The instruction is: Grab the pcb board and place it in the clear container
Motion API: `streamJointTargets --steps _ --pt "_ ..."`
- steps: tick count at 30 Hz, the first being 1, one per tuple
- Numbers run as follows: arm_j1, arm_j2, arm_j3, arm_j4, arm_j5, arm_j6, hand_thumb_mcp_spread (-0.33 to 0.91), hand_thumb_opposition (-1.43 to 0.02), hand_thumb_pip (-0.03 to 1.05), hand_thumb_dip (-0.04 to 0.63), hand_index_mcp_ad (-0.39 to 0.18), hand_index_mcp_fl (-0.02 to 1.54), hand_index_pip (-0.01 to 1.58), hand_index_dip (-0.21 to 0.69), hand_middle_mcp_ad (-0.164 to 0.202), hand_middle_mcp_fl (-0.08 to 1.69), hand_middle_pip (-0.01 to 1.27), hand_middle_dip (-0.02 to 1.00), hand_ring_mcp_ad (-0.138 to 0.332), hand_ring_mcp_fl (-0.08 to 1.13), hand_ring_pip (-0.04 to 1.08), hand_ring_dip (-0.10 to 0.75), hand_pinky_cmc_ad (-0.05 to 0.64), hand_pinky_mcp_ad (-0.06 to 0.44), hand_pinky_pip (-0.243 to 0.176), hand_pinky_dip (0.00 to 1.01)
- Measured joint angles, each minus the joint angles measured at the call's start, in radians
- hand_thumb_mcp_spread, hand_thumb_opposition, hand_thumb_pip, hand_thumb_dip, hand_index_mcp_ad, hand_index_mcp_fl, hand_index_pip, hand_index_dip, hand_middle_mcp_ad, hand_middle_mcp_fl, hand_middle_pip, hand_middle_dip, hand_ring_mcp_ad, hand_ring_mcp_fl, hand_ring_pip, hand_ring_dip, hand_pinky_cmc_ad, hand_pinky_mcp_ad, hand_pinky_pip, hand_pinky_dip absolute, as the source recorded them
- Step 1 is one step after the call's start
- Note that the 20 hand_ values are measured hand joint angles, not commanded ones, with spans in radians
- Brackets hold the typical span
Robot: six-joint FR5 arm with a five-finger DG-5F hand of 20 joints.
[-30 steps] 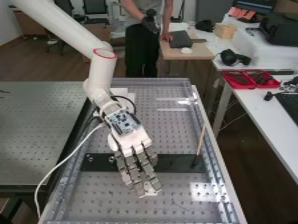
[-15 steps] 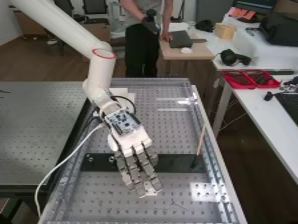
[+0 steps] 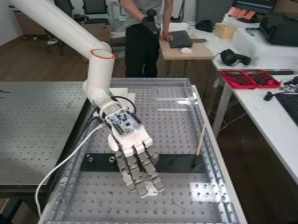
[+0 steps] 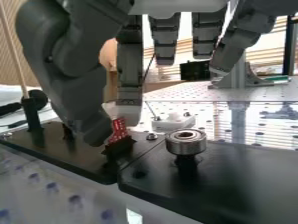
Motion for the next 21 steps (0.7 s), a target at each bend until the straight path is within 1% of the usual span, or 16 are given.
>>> streamJointTargets --steps 5,10,11,12,15,21 --pt "-0.002 0.001 0.0 0.005 -0.001 -0.003 0.41 -0.88 0.66 0.241 -0.024 0.25 1.54 0.155 0.108 0.01 0.13 0.11 0.211 0.0 0.06 -0.005 0.298 0.182 -0.108 0.41" --pt "-0.003 0.001 0.0 0.009 -0.004 -0.004 0.42 -0.89 0.66 0.241 -0.024 0.25 1.54 0.155 0.108 0.01 0.13 0.11 0.211 0.0 0.06 -0.005 0.298 0.178 -0.105 0.4" --pt "-0.003 0.001 0.001 0.009 -0.004 -0.004 0.42 -0.89 0.66 0.241 -0.024 0.25 1.54 0.155 0.105 0.01 0.13 0.11 0.209 0.0 0.06 -0.005 0.298 0.173 -0.105 0.39" --pt "-0.003 0.002 0.0 0.01 -0.003 -0.003 0.41 -0.89 0.66 0.241 -0.021 0.26 1.54 0.155 0.091 0.01 0.13 0.11 0.213 0.0 0.06 -0.005 0.298 0.168 -0.101 0.39" --pt "-0.004 0.004 -0.001 0.013 -0.001 -0.003 0.41 -0.89 0.66 0.241 -0.024 0.27 1.54 0.155 0.091 0.01 0.13 0.11 0.215 0.0 0.07 -0.005 0.298 0.168 -0.091 0.39" --pt "-0.005 0.019 -0.013 0.046 0.003 -0.033 0.41 -0.9 0.66 0.241 -0.024 0.27 1.54 0.155 0.091 0.01 0.13 0.11 0.215 0.0 0.07 -0.005 0.298 0.164 -0.091 0.39"
